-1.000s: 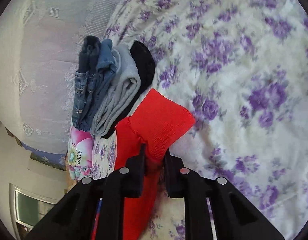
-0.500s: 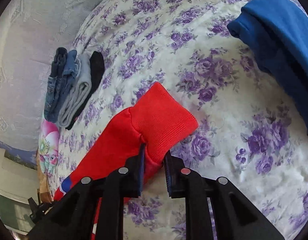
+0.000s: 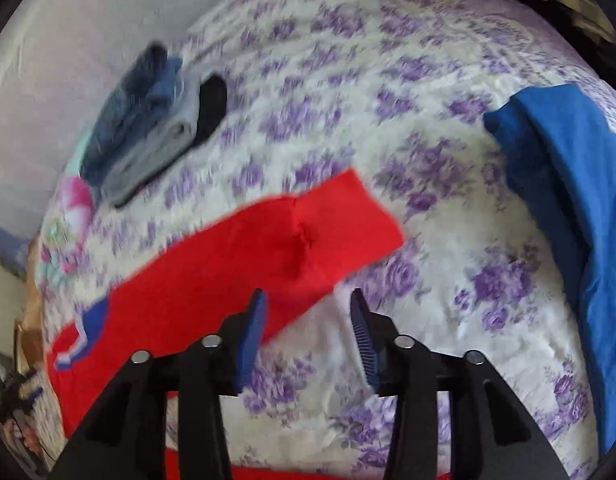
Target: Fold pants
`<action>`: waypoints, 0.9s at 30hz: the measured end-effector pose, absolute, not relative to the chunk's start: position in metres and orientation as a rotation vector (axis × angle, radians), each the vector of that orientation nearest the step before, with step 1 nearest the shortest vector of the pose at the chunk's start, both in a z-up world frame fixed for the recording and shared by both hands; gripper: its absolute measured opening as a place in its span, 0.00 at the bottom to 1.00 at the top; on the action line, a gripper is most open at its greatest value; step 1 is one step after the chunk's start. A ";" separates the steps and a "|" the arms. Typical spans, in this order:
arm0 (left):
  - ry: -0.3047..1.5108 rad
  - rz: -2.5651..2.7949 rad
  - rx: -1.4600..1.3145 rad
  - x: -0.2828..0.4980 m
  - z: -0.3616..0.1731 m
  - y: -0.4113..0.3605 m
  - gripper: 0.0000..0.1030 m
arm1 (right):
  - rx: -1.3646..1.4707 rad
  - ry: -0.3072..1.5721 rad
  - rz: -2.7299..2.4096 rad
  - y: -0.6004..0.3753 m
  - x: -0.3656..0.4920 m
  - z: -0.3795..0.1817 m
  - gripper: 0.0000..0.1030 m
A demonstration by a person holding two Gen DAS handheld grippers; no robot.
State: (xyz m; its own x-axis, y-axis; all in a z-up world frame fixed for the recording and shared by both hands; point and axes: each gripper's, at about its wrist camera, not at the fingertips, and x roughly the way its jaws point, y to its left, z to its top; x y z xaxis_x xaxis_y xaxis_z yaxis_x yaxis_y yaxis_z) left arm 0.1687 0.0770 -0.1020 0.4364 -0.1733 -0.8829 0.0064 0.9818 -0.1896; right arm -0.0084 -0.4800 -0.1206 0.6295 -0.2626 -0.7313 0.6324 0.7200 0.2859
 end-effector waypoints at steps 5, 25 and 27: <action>1.061 -0.113 0.042 0.115 -0.099 0.043 0.84 | 0.524 0.529 -0.570 -0.440 -0.040 -0.086 0.46; 0.996 -0.125 -0.030 0.024 -0.049 0.041 0.92 | 0.302 0.471 -0.262 -0.230 -0.076 -0.037 0.71; 0.978 -0.100 -0.052 0.015 -0.041 0.042 0.92 | 0.290 0.474 -0.208 -0.228 -0.068 -0.032 0.75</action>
State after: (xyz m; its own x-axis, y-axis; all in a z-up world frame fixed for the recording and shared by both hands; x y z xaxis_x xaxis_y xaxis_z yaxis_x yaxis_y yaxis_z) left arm 0.0149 0.0422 -0.0412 0.5545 -0.1076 -0.8252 0.0611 0.9942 -0.0886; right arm -0.0676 -0.2283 -0.0323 0.8697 -0.1293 -0.4763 0.2629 0.9381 0.2254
